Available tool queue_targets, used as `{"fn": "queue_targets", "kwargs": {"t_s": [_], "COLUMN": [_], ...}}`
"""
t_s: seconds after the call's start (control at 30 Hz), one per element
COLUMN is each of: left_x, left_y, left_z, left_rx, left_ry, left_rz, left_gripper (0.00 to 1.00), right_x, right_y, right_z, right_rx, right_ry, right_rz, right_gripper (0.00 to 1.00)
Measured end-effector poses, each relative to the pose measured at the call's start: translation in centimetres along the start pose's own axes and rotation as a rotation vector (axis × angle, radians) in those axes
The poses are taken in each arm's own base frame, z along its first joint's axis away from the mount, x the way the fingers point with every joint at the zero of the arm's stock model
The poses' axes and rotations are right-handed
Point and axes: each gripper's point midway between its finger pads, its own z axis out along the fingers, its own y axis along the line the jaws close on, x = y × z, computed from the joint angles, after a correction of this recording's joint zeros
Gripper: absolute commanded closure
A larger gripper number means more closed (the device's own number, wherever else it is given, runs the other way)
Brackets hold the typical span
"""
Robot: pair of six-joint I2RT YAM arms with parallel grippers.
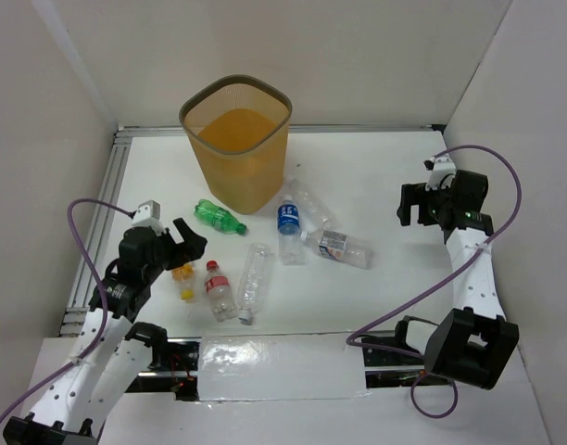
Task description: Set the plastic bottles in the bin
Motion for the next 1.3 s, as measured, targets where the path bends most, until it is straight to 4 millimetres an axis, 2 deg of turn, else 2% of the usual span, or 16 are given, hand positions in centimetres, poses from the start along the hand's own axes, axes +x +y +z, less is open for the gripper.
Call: {"fn": "queue_targets", "kwargs": {"t_s": [0.33, 0.6, 0.67, 0.7, 0.73, 0.77, 0.8, 0.83, 0.87, 0.9, 0.97, 1.03, 1.07, 1.13, 1.2, 1.3], "left_x": [2.6, 3.3, 3.1, 3.1, 3.1, 3.1, 3.1, 3.1, 3.1, 3.3, 3.7, 4.3, 4.6, 5.3, 5.8, 6.7], "left_y": [2.2, 2.6, 2.7, 2.7, 2.8, 2.9, 2.9, 3.1, 3.1, 3.3, 3.9, 4.6, 5.0, 5.6, 6.3, 7.1], "left_z": [0.6, 0.7, 0.7, 0.7, 0.6, 0.5, 0.5, 0.5, 0.5, 0.5, 0.7, 0.8, 0.9, 1.0, 1.0, 1.4], "left_rx": [-0.141, -0.182, -0.184, -0.188, -0.195, -0.203, -0.214, -0.231, -0.244, -0.265, -0.32, -0.382, -0.411, -0.465, -0.517, -0.584], "left_ry": [0.114, 0.154, 0.148, 0.147, 0.147, 0.147, 0.15, 0.157, 0.158, 0.171, 0.197, 0.228, 0.242, 0.259, 0.273, 0.289], "left_rz": [-0.103, -0.118, -0.117, -0.115, -0.113, -0.113, -0.113, -0.109, -0.12, -0.118, -0.121, -0.115, -0.11, -0.108, -0.099, -0.088], "left_gripper": [0.0, 0.0, 0.0, 0.0, 0.04, 0.08, 0.24, 0.37, 0.47, 0.5, 0.44, 0.3, 0.17, 0.07, 0.01, 0.01], "right_x": [-0.7, 0.7, 0.5, 0.4, 0.3, 0.2, 0.2, 0.3, 0.3, 0.3, 0.5, 1.1, 1.5, 2.4, 2.9, 3.1], "right_y": [2.1, 2.6, 3.2, 3.6, 4.1, 4.7, 5.7, 7.0, 8.3, 9.8, 12.3, 13.6, 13.9, 14.2, 14.4, 14.9], "right_z": [-0.8, 0.0, -0.2, -0.3, -0.3, -0.3, -0.3, -0.2, -0.1, -0.1, 0.0, 0.5, 0.8, 1.6, 2.1, 2.3], "right_rx": [-0.104, -0.139, -0.172, -0.2, -0.226, -0.252, -0.283, -0.318, -0.35, -0.39, -0.459, -0.501, -0.509, -0.521, -0.523, -0.533], "right_ry": [0.029, 0.092, 0.085, 0.078, 0.071, 0.064, 0.064, 0.065, 0.065, 0.062, 0.065, 0.085, 0.103, 0.14, 0.165, 0.171], "right_rz": [-0.2, -0.18, -0.192, -0.208, -0.222, -0.241, -0.256, -0.287, -0.308, -0.354, -0.414, -0.452, -0.459, -0.461, -0.461, -0.466], "right_gripper": [0.0, 0.02, 0.27, 0.5, 0.8, 0.81, 0.76, 0.48, 0.29, 0.17, 0.01, 0.01, 0.01, 0.01, 0.01, 0.01]}}
